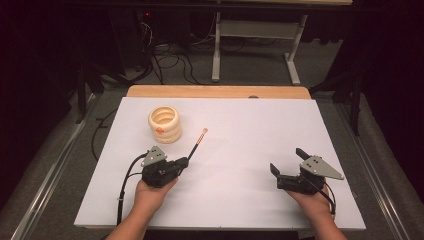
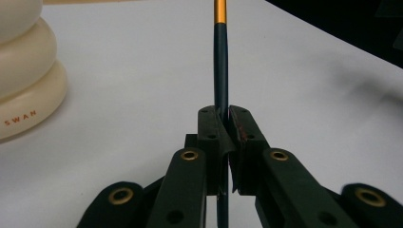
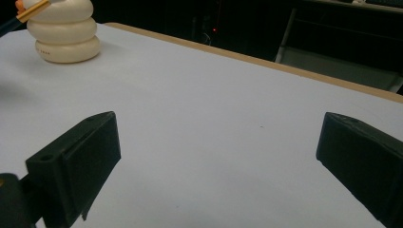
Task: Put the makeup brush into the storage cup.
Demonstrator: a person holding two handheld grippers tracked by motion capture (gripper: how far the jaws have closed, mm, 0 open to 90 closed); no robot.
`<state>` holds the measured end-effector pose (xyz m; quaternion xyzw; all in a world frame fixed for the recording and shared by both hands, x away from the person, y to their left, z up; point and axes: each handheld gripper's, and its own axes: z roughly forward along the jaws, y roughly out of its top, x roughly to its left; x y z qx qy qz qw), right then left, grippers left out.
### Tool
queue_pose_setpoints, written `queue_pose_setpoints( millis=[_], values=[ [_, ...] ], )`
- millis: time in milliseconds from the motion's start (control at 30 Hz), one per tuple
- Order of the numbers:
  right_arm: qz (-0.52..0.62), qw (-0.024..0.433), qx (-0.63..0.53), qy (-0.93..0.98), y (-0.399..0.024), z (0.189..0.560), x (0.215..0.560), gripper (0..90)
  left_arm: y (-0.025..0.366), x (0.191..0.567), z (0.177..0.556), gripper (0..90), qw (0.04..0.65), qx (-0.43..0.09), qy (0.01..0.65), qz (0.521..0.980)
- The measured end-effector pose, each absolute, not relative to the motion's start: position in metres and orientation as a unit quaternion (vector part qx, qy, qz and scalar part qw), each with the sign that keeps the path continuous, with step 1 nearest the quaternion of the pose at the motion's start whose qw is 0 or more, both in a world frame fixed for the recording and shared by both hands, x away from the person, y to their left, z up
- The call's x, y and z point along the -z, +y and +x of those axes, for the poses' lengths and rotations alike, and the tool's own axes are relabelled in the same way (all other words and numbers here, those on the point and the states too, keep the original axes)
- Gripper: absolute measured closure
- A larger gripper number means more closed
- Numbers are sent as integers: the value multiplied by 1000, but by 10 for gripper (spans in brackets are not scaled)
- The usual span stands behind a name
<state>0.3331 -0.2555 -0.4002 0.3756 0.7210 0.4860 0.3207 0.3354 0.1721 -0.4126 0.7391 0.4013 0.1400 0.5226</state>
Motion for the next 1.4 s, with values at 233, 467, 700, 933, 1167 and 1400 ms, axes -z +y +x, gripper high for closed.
queue_pose_setpoints(
  millis=[233,467,700,933,1167,1400],
  values=[
    [375,318,-485,723,-254,333,401,21,172,410,331,848,545,-152,390,727],
    [373,318,-487,723,-254,333,401,21,170,408,326,848,554,-177,378,720],
    [369,318,-489,724,-252,333,400,21,173,405,322,848,568,-200,371,707],
    [367,317,-491,724,-251,333,400,22,172,406,322,848,566,-200,368,710],
    [370,300,-514,714,-240,337,387,22,171,407,323,848,563,-199,368,713],
    [349,301,-513,724,-222,343,366,26,171,406,323,848,564,-201,368,711]
  ],
)
